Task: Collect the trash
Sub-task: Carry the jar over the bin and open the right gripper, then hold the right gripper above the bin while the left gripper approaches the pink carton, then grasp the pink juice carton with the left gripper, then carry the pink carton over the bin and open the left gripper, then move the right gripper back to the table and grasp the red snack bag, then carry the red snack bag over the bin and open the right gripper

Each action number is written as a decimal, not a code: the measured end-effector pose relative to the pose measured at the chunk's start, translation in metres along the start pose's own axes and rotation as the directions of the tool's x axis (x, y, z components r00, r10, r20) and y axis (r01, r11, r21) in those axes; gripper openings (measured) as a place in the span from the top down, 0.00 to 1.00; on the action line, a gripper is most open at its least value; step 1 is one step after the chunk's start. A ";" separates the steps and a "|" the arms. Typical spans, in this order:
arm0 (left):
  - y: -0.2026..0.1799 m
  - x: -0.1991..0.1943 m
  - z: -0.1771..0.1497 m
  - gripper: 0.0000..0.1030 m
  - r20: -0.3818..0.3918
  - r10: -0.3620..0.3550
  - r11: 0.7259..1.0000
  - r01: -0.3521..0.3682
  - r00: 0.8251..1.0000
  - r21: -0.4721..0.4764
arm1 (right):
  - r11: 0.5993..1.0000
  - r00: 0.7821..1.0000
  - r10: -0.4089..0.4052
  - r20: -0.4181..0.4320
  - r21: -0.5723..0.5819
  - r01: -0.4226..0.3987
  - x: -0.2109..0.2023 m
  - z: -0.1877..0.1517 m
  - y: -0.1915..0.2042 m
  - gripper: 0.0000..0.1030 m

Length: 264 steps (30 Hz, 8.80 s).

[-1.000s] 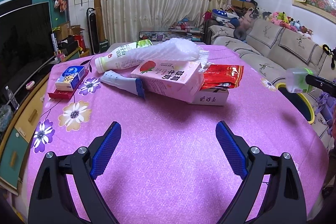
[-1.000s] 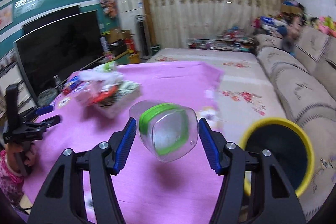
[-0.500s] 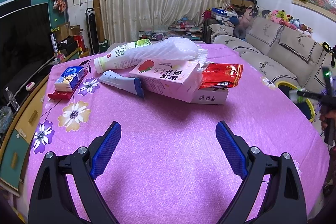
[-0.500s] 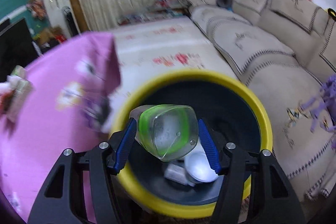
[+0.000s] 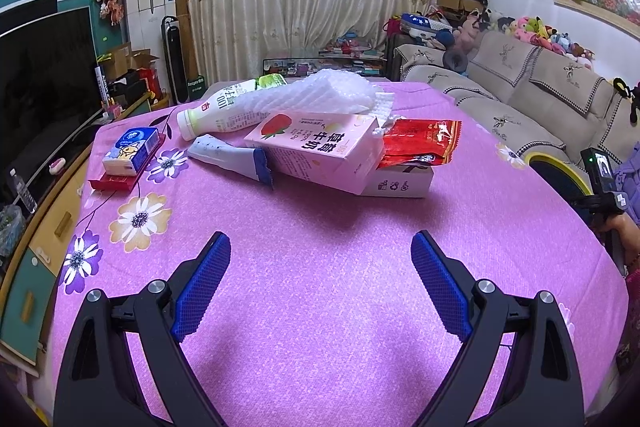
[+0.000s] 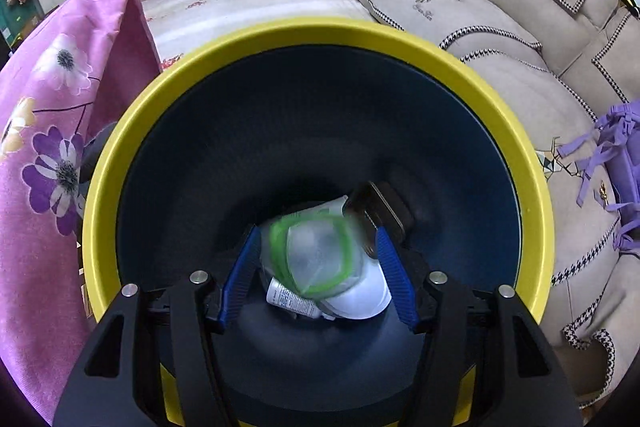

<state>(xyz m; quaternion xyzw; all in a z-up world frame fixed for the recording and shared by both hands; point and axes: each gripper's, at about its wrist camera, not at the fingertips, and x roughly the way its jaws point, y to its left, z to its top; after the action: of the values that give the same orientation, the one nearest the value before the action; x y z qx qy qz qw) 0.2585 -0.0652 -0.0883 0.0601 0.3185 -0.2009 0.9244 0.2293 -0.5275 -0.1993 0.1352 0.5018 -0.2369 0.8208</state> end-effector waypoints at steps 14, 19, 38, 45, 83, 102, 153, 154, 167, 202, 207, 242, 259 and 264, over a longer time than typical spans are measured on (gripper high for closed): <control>-0.006 -0.001 0.001 0.10 -0.013 0.018 1.000 -0.018 1.000 0.002 | 0.999 0.988 0.022 0.151 -0.030 -0.017 -0.070 -0.023 0.020 0.41; -0.020 0.005 0.015 0.10 -0.048 0.025 1.000 -0.025 0.999 0.005 | 0.998 0.980 0.050 0.192 -0.036 -0.044 -0.091 -0.028 0.021 0.39; -0.027 0.070 0.081 0.10 -0.127 0.123 0.966 -0.148 0.984 -0.210 | 0.994 0.974 0.106 0.201 -0.037 -0.101 -0.093 -0.037 0.014 0.38; -0.022 0.087 0.081 0.26 -0.148 0.154 0.958 -0.184 0.977 -0.218 | 0.992 0.974 0.122 0.192 -0.039 -0.116 -0.089 -0.038 0.011 0.38; -0.108 -0.088 0.044 0.59 -0.033 -0.029 0.983 0.035 0.999 0.180 | 0.979 0.949 0.203 0.242 -0.034 -0.201 -0.116 -0.056 0.004 0.38; -0.149 -0.037 0.014 0.28 -0.311 -0.191 0.837 0.320 0.931 0.444 | 0.975 0.954 0.220 0.204 -0.009 -0.223 -0.101 -0.063 -0.009 0.38; -0.503 0.198 0.126 0.23 -0.495 -0.380 0.705 0.591 0.782 0.392 | 0.952 0.954 0.083 0.288 0.262 -0.162 -0.127 -0.113 -0.159 0.35; -0.499 0.195 0.130 0.23 -0.486 -0.399 0.710 0.598 0.777 0.372 | 0.952 0.953 0.087 0.291 0.259 -0.165 -0.127 -0.113 -0.158 0.35; -0.315 0.059 0.132 0.09 -0.157 -0.481 0.814 0.506 0.863 0.286 | 0.963 0.949 0.131 0.287 0.189 -0.190 -0.133 -0.103 -0.119 0.34; 0.022 -0.067 -0.007 0.05 0.211 0.141 0.990 -0.135 0.967 -0.045 | 0.762 0.792 0.588 0.163 -0.439 -0.476 -0.206 -0.021 0.328 0.50; 0.013 -0.068 -0.005 0.05 0.220 0.145 0.989 -0.145 0.965 -0.016 | 0.762 0.806 0.584 0.092 -0.405 -0.506 -0.181 -0.012 0.349 0.65; 0.011 -0.062 -0.007 0.05 0.207 0.152 0.988 -0.150 0.966 -0.030 | 0.948 0.861 0.297 0.413 -0.019 -0.318 -0.197 -0.041 0.076 0.97; 0.013 -0.061 -0.006 0.05 0.201 0.152 0.988 -0.147 0.968 -0.039 | 0.973 0.942 0.006 0.334 0.215 -0.082 -0.115 -0.010 -0.008 0.56; 0.013 -0.060 -0.007 0.05 0.195 0.154 0.988 -0.150 0.969 -0.039 | 0.967 0.928 0.040 0.371 0.219 -0.129 -0.132 -0.017 0.004 0.56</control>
<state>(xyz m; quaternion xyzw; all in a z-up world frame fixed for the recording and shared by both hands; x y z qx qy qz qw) 0.2174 -0.0317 -0.0573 0.0533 0.2218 -0.1307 0.9648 0.1678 -0.4831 -0.0897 0.2090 0.3028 -0.2808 0.8865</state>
